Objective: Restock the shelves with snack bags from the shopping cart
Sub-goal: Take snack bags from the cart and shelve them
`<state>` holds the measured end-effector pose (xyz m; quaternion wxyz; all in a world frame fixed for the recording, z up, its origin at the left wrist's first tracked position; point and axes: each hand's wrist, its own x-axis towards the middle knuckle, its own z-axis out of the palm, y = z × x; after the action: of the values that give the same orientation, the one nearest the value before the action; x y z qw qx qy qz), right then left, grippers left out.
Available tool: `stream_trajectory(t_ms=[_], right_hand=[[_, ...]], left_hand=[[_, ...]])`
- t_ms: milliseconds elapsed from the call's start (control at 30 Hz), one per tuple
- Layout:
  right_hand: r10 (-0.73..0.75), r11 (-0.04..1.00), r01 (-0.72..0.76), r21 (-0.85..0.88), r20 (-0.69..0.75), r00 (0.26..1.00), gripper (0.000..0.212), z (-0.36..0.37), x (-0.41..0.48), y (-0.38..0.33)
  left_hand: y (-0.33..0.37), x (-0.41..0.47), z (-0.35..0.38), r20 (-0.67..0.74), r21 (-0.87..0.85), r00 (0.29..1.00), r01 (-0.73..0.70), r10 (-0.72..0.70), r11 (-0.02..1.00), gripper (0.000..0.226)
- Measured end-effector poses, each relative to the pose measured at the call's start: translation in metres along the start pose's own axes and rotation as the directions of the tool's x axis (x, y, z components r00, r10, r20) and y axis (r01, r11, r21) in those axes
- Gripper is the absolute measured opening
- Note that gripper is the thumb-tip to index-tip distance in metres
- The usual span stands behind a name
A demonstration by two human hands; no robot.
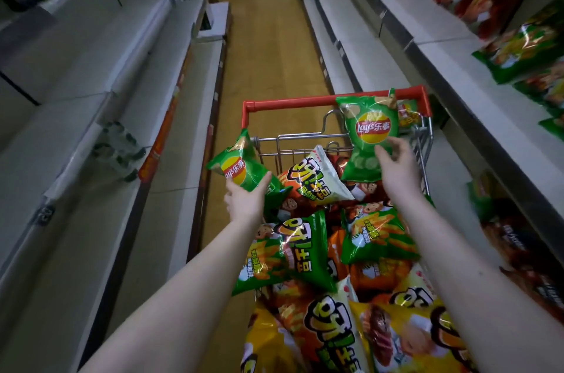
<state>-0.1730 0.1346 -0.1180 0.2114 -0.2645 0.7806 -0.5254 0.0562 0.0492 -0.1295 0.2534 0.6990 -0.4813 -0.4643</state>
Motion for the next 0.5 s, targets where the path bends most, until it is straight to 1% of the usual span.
stream_trajectory(t_ms=[100,200,300,367,433,500], right_hand=[[0.012,0.998,-0.014,-0.058,-0.041,0.999,0.045,0.001,0.018,0.009],[0.001,0.997,-0.008,-0.078,-0.089,0.996,0.046,0.000,0.028,0.015],[0.010,1.000,-0.012,-0.017,-0.108,0.994,0.052,-0.001,0.032,0.018],[0.053,0.998,-0.055,-0.021,-0.094,0.994,0.062,-0.002,0.035,0.019],[0.084,0.990,-0.092,-0.109,-0.081,0.993,0.066,-0.003,0.038,0.020],[0.069,0.970,-0.082,-0.229,-0.061,0.996,0.061,-0.004,0.038,0.019]], left_hand=[[-0.003,0.017,0.010,-0.046,-0.011,0.997,0.058,-0.058,0.998,0.102],[-0.008,0.025,0.018,-0.097,0.039,0.994,0.054,-0.050,0.998,0.097],[-0.013,0.026,0.024,-0.144,0.068,0.990,0.000,0.010,0.998,0.102],[-0.013,0.022,0.025,-0.186,0.091,0.981,-0.048,0.064,0.995,0.108],[-0.010,0.016,0.027,-0.228,0.134,0.966,-0.096,0.125,0.986,0.110],[-0.007,0.009,0.028,-0.229,0.157,0.953,-0.164,0.198,0.974,0.108]])
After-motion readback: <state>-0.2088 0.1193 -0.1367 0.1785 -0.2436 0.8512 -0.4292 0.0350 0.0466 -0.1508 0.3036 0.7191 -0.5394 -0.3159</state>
